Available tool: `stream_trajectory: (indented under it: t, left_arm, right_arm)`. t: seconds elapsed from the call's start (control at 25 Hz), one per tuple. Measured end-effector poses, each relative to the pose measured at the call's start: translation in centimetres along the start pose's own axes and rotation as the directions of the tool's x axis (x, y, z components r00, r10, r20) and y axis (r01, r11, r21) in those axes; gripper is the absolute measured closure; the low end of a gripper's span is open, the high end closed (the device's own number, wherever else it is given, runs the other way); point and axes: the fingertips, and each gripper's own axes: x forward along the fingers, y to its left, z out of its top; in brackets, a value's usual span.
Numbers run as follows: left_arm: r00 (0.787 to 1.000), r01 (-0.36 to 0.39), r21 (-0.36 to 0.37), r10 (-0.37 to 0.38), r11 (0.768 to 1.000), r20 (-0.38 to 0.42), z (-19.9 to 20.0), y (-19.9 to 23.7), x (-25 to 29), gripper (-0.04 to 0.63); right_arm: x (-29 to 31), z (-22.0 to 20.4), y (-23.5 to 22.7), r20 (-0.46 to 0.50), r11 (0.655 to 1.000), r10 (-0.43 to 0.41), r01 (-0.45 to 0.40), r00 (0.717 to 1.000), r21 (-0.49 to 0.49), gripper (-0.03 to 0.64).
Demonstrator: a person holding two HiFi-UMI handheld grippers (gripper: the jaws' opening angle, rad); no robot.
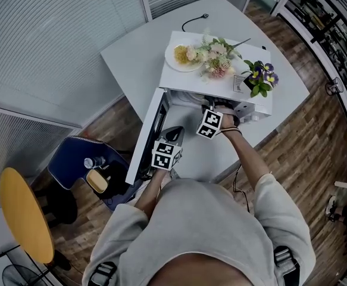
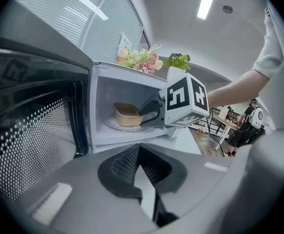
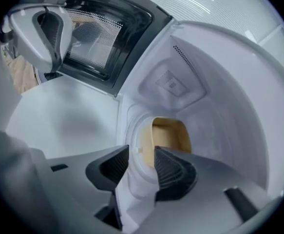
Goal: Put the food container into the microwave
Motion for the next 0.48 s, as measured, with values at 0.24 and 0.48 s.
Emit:
stream_trajectory:
  t: [0.24, 0.48]
  left_arm:
    - [1.000, 0.001, 0.018, -0.001, 1.000, 0.010, 0.1, -0.5, -0.6, 0.584]
    - [1.000, 0.000, 0.030, -0.001, 1.000, 0.018, 0.0, -1.3, -1.4, 0.584]
  right_arm:
    - [-1.4, 0.0, 1.3, 0.008, 1.000, -0.009, 0.009, 1.000, 0.003, 0.468]
    - [-2.9, -0.6, 3.1, 0.002, 1.000, -0.003, 0.003, 1.000, 0.012, 0.510]
